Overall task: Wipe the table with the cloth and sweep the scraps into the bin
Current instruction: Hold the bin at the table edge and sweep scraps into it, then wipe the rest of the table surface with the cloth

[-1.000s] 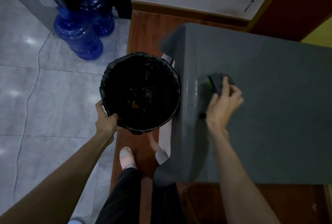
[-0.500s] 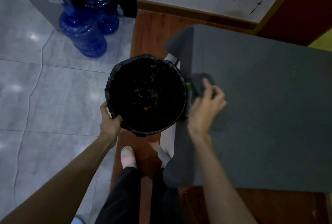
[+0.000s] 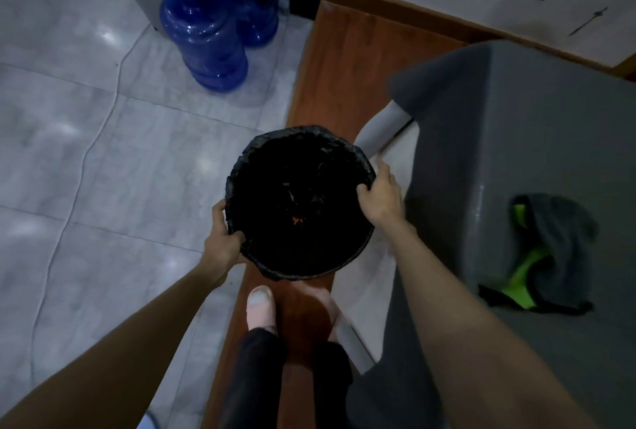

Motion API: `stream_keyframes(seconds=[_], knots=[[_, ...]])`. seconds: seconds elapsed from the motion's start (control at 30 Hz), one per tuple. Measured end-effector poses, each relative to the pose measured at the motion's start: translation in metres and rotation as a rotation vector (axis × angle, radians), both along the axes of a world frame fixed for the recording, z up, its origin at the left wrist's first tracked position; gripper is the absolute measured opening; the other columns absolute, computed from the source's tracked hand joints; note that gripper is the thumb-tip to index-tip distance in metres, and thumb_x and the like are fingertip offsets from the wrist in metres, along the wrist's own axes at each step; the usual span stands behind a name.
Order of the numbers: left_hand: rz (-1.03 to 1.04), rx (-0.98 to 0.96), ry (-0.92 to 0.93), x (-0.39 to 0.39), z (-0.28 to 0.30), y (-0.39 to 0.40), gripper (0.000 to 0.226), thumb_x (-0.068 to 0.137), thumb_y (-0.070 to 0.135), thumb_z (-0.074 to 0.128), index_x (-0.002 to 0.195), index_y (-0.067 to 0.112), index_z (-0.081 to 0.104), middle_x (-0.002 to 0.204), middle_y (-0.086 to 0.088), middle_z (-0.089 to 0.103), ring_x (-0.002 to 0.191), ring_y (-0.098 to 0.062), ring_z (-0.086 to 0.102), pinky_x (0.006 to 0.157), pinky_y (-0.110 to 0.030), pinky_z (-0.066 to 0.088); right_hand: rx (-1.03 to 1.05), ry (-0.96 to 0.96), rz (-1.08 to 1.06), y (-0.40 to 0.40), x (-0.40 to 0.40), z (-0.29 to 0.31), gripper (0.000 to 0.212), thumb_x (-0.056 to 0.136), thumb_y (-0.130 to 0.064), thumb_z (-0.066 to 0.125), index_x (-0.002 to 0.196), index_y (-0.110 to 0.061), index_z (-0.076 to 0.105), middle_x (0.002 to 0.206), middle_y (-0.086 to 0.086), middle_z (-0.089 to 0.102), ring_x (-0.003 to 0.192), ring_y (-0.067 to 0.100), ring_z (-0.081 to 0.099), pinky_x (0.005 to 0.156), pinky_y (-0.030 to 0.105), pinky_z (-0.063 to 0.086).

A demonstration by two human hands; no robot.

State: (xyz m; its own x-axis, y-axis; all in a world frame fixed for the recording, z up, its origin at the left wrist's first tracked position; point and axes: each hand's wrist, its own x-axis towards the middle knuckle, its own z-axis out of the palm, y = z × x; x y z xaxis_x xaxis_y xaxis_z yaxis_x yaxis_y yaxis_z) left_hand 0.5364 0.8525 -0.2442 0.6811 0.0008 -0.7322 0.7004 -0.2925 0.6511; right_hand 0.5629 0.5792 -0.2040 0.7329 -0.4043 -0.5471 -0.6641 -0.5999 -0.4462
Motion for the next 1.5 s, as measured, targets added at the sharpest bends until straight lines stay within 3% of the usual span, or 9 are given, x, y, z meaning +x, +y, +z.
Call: stream_keyframes(seconds=[0.33, 0.5, 0.67, 0.8, 0.93, 1.03, 1.27, 1.4, 1.5], knots=[[0.02, -0.006, 0.096, 0.028, -0.199, -0.018, 0.062, 0.096, 0.003, 0.051, 0.141, 0.038, 0.027, 0.131, -0.009, 0.052, 0.114, -0.034, 0.059, 0.086, -0.053, 0.057, 0.098, 0.263, -0.191, -0.006, 0.031, -0.218, 0.055, 0.094, -0.03, 0.052, 0.139, -0.002, 0.04, 0.137, 0.019, 0.052, 0.121, 0.036, 0.053, 0.101, 0.041, 0.048], [0.136, -0.107, 0.155, 0.036, -0.242, -0.033, 0.041, 0.104, 0.041, 0.037, 0.142, 0.027, 0.033, 0.121, 0.001, 0.053, 0.096, -0.017, 0.058, 0.067, -0.029, 0.052, 0.132, 0.242, -0.322, -0.003, 0.027, -0.275, 0.057, 0.095, -0.033, 0.05, 0.143, -0.005, 0.037, 0.139, 0.017, 0.05, 0.122, 0.036, 0.052, 0.103, 0.044, 0.047], [0.174, -0.144, 0.218, 0.034, -0.249, -0.039, 0.045, 0.101, 0.058, 0.011, 0.101, 0.045, 0.054, 0.084, 0.024, 0.059, 0.074, -0.001, 0.057, 0.054, -0.021, 0.055, 0.144, 0.235, -0.314, 0.0, 0.018, -0.292, 0.063, 0.096, -0.034, 0.048, 0.149, -0.007, 0.028, 0.145, 0.017, 0.044, 0.128, 0.037, 0.047, 0.107, 0.046, 0.043], [0.127, -0.161, 0.275, 0.039, -0.251, -0.038, 0.071, 0.095, 0.064, -0.001, 0.15, 0.034, 0.031, 0.138, 0.01, 0.045, 0.124, -0.013, 0.046, 0.103, -0.039, 0.039, 0.171, 0.219, -0.278, 0.004, 0.006, -0.288, 0.072, 0.099, -0.04, 0.043, 0.155, -0.014, 0.006, 0.161, 0.01, 0.017, 0.146, 0.033, 0.023, 0.119, 0.048, 0.026], [-0.031, 0.118, 0.112, 0.04, -0.229, -0.03, 0.064, 0.103, 0.052, 0.008, 0.157, 0.019, -0.001, 0.165, -0.003, -0.01, 0.152, -0.02, -0.004, 0.122, -0.038, 0.001, 0.068, 0.159, -0.108, 0.021, -0.002, -0.257, 0.077, 0.099, -0.043, 0.042, 0.155, -0.019, -0.005, 0.164, 0.007, -0.002, 0.151, 0.026, 0.0, 0.122, 0.043, 0.005], [-0.18, 0.258, -0.023, 0.032, -0.187, -0.021, 0.058, 0.106, 0.042, 0.015, 0.156, 0.012, 0.014, 0.165, -0.006, 0.009, 0.152, -0.019, 0.004, 0.12, -0.033, 0.005, -0.005, 0.115, -0.009, 0.039, -0.007, -0.209, 0.078, 0.098, -0.045, 0.043, 0.156, -0.019, -0.003, 0.164, 0.011, 0.001, 0.151, 0.027, 0.0, 0.123, 0.044, 0.003], [-0.026, 0.216, -0.055, -0.002, -0.027, -0.034, 0.059, 0.104, 0.051, 0.016, 0.154, 0.02, 0.025, 0.159, -0.007, 0.031, 0.142, -0.027, 0.033, 0.114, -0.035, 0.021, 0.008, -0.001, 0.054, 0.066, -0.026, -0.036, 0.079, 0.097, -0.043, 0.045, 0.155, -0.017, -0.001, 0.163, 0.015, -0.005, 0.151, 0.029, -0.007, 0.124, 0.046, 0.002], [-0.018, 0.145, -0.149, -0.041, 0.059, -0.059, 0.052, 0.105, 0.044, 0.028, 0.15, 0.019, 0.032, 0.152, -0.005, 0.04, 0.122, -0.009, 0.039, 0.097, -0.024, 0.025, 0.074, -0.323, 0.041, 0.059, -0.05, 0.074, 0.072, 0.097, -0.029, 0.049, 0.155, -0.017, 0.009, 0.164, 0.01, 0.002, 0.151, 0.023, -0.004, 0.124, 0.042, 0.006], [0.052, 0.087, -0.223, -0.067, 0.104, -0.086, 0.054, 0.105, 0.039, 0.034, 0.154, 0.019, 0.021, 0.157, -0.002, 0.031, 0.128, -0.006, 0.034, 0.1, -0.023, 0.027, -0.155, -0.629, 0.137, 0.028, -0.08, 0.134, 0.061, 0.094, -0.018, 0.053, 0.15, -0.011, 0.031, 0.159, 0.012, 0.026, 0.15, 0.028, 0.011, 0.124, 0.042, 0.008]])
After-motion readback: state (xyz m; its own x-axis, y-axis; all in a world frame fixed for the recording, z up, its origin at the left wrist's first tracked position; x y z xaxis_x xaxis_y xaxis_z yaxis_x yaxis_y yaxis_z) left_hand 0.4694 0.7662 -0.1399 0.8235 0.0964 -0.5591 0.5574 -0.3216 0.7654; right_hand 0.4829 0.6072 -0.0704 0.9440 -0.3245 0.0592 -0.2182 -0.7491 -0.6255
